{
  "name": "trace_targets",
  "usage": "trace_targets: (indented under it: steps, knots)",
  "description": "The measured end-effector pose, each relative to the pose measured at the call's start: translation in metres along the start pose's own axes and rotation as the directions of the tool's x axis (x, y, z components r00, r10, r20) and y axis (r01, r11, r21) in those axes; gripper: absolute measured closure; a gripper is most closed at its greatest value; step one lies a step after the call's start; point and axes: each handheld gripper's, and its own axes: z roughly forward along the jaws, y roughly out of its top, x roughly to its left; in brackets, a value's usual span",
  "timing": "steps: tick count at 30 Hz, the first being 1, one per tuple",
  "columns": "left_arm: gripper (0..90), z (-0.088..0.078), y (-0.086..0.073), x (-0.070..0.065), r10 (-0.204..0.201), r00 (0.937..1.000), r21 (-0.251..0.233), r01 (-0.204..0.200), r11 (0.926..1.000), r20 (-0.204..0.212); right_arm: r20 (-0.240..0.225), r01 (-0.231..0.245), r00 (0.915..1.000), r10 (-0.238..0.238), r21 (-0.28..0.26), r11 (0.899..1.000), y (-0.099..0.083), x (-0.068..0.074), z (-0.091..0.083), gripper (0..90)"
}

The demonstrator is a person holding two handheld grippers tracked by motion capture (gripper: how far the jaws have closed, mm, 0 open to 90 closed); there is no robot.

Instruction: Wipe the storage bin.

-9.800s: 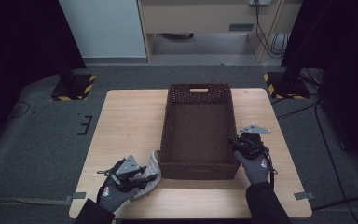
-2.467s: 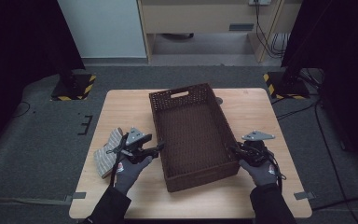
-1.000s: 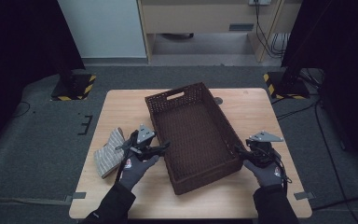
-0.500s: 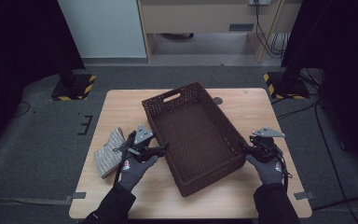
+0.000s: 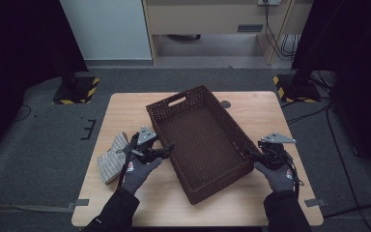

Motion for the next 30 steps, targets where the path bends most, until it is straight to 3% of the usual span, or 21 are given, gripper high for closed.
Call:
trace_targets:
  steps: [1,3,6,12,16,18,20,26,30]
  knots:
    - [27.0,0.000,0.000,-0.005,0.024,0.9996,0.004,-0.023,0.9997,-0.018,0.021,-0.015,0.9997,0.015,0.010,1.000,-0.002,-0.004,0.000,44.4]
    - [27.0,0.000,0.001,-0.007,0.034,0.9991,0.007,-0.034,0.9994,-0.028,0.044,-0.035,0.9984,0.035,0.006,0.999,-0.003,-0.009,-0.001,45.2]
    - [26.9,0.000,0.000,-0.008,0.036,0.9990,0.003,-0.036,0.9994,-0.028,0.040,-0.057,0.9976,0.056,0.002,0.998,-0.003,-0.013,0.001,45.1]
    - [26.4,-0.006,0.005,-0.007,0.048,0.9988,-0.020,-0.048,0.9986,-0.004,0.076,-0.037,0.9963,0.039,-0.018,0.999,-0.001,-0.017,0.007,46.4]
    - [25.6,-0.009,0.008,0.004,0.011,0.9993,-0.049,-0.013,0.9987,-0.035,0.117,-0.044,0.9920,0.048,-0.032,0.999,0.000,-0.022,0.011,45.8]
    - [25.2,-0.003,0.004,0.012,-0.006,0.9990,-0.034,0.004,0.9994,-0.043,0.114,-0.030,0.9930,0.033,-0.032,0.999,0.001,-0.021,0.010,45.2]
    - [24.6,0.000,0.002,0.013,-0.029,0.9993,-0.040,0.028,0.9988,-0.023,0.102,-0.023,0.9944,0.027,-0.036,0.999,0.001,-0.020,0.008,42.8]
    - [25.9,0.002,0.002,0.005,-0.013,0.9998,-0.020,0.013,0.9997,-0.015,0.072,-0.019,0.9971,0.025,-0.087,0.996,0.008,-0.011,-0.003,36.7]
    - [25.9,0.001,0.002,0.003,-0.017,0.9996,-0.019,0.017,0.9997,-0.024,0.067,0.003,0.9978,0.003,-0.095,0.995,0.012,-0.005,-0.005,40.5]
